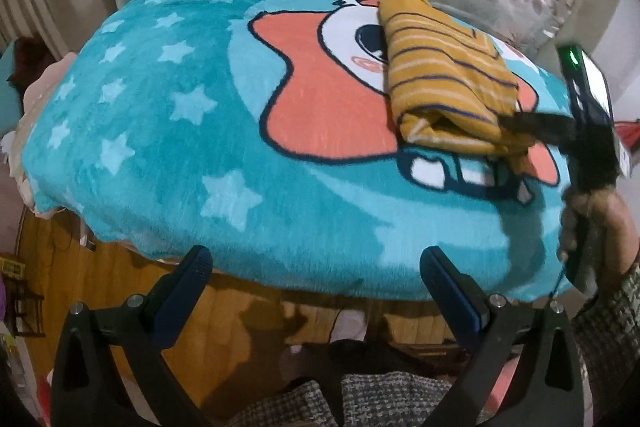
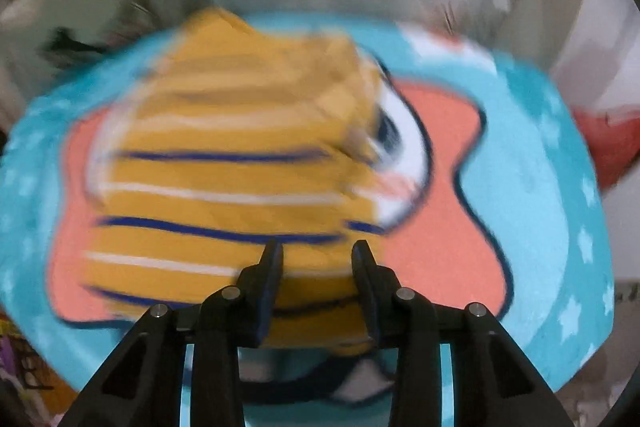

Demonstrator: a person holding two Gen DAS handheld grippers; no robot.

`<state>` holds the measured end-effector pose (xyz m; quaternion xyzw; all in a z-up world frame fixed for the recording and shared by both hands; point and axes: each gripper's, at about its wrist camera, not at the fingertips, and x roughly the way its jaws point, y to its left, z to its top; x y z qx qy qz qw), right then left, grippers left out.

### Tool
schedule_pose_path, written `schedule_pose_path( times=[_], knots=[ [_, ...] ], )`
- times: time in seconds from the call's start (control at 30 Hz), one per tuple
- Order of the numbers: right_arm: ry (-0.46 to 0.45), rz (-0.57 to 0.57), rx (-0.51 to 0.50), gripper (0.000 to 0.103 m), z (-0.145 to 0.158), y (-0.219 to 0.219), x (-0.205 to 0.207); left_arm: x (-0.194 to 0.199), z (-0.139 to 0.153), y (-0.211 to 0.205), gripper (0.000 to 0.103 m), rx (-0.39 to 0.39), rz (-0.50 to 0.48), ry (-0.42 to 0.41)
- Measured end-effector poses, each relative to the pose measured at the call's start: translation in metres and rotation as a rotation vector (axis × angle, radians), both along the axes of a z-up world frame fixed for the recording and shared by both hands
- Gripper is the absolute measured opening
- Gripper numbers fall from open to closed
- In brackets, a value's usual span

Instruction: Fold small clothes

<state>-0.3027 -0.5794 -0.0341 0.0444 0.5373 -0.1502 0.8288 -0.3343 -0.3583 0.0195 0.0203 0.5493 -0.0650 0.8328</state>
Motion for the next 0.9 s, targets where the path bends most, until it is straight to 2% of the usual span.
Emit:
schedule_pose_path(
  times=[0.1, 0.17, 0.27, 0.37, 0.4, 0.43, 0.47, 0.5, 0.53, 0.57, 0.6, 0.7, 0.77, 0.83, 0.87, 0.9],
  knots=[
    [0.001, -0.034, 0.129, 0.042, 0.009, -0.028, -0.01, 0.013, 0.0, -0.004, 0.103, 0.011, 0.028, -0.006],
    [-0.077, -0.033, 0.207, 0.042, 0.031, -0.04, -0.011, 0.023, 0.0, -0.007, 0.103, 0.006, 0.052, -0.003],
    [-0.169, -0.002, 0.225, 0.042, 0.054, -0.048, 0.009, 0.037, -0.001, -0.015, 0.103, -0.002, 0.08, 0.006],
    [-0.173, 0.052, 0.292, 0.042, 0.047, -0.048, 0.041, 0.046, -0.001, -0.03, 0.103, 0.002, 0.082, 0.009],
    [-0.125, 0.068, 0.295, 0.042, 0.032, -0.047, 0.054, 0.05, 0.0, -0.035, 0.103, 0.008, 0.076, 0.008],
    [-0.07, 0.069, 0.264, 0.047, 0.017, -0.049, 0.062, 0.051, 0.001, -0.039, 0.103, 0.013, 0.071, 0.006],
    [-0.033, 0.065, 0.255, 0.063, 0.005, -0.053, 0.066, 0.053, 0.001, -0.041, 0.103, 0.018, 0.067, 0.003],
    [-0.035, 0.034, 0.274, 0.067, 0.002, -0.061, 0.065, 0.054, 0.002, -0.044, 0.103, 0.029, 0.063, -0.002],
    [-0.035, 0.0, 0.309, 0.067, 0.004, -0.068, 0.062, 0.056, 0.002, -0.045, 0.103, 0.036, 0.064, -0.004],
    [-0.046, -0.024, 0.342, 0.062, 0.01, -0.073, 0.06, 0.057, 0.002, -0.046, 0.103, 0.041, 0.069, -0.002],
    [-0.082, -0.032, 0.355, 0.059, 0.021, -0.073, 0.057, 0.059, 0.002, -0.046, 0.103, 0.041, 0.075, 0.001],
    [-0.186, -0.004, 0.278, 0.049, 0.049, -0.069, 0.065, 0.065, 0.001, -0.046, 0.103, 0.044, 0.094, 0.007],
    [-0.221, 0.028, 0.254, 0.037, 0.059, -0.065, 0.078, 0.067, 0.002, -0.049, 0.103, 0.047, 0.093, 0.008],
    [-0.194, 0.071, 0.259, 0.036, 0.05, -0.061, 0.095, 0.068, 0.003, -0.053, 0.103, 0.056, 0.086, 0.0],
    [-0.151, 0.086, 0.229, 0.036, 0.039, -0.06, 0.105, 0.068, 0.004, -0.054, 0.103, 0.058, 0.085, -0.004],
    [-0.048, 0.102, 0.158, 0.036, 0.018, -0.056, 0.117, 0.069, 0.005, -0.055, 0.103, 0.059, 0.083, -0.007]
  ],
)
